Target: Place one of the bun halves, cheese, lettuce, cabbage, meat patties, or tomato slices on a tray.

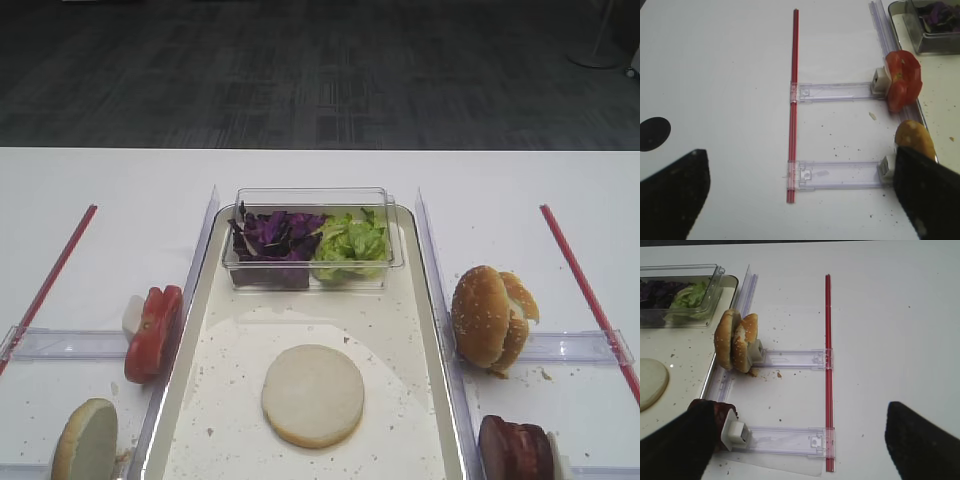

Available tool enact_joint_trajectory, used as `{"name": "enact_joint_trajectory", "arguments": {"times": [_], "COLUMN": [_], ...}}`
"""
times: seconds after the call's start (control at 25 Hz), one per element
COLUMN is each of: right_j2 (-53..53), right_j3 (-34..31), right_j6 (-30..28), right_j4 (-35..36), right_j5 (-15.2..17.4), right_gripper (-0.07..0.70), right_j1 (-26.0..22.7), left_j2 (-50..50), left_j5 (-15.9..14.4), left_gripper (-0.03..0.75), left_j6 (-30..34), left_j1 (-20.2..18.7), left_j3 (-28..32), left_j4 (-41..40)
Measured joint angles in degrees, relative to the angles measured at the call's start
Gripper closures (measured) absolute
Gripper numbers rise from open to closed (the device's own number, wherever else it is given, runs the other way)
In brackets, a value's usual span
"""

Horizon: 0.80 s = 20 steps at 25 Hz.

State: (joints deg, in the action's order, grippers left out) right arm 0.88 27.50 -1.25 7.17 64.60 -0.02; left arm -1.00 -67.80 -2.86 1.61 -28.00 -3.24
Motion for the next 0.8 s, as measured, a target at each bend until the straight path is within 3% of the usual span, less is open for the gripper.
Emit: {"name": "enact_joint_trajectory", "arguments": {"times": [0.8], "right_j2": [0.0], "right_j3": [0.0], "right_j6": [0.0], "right_j4": [0.0], "right_j5": [0.0], "right_gripper": [-0.06], "right_j1": [0.0], "left_j2": [0.0], "left_j5": [0.0], "left_gripper": [0.029], "left_j6": [0.0], "left_j1": [0.0], "left_j3": [0.0], "left_j4": [0.0]}}
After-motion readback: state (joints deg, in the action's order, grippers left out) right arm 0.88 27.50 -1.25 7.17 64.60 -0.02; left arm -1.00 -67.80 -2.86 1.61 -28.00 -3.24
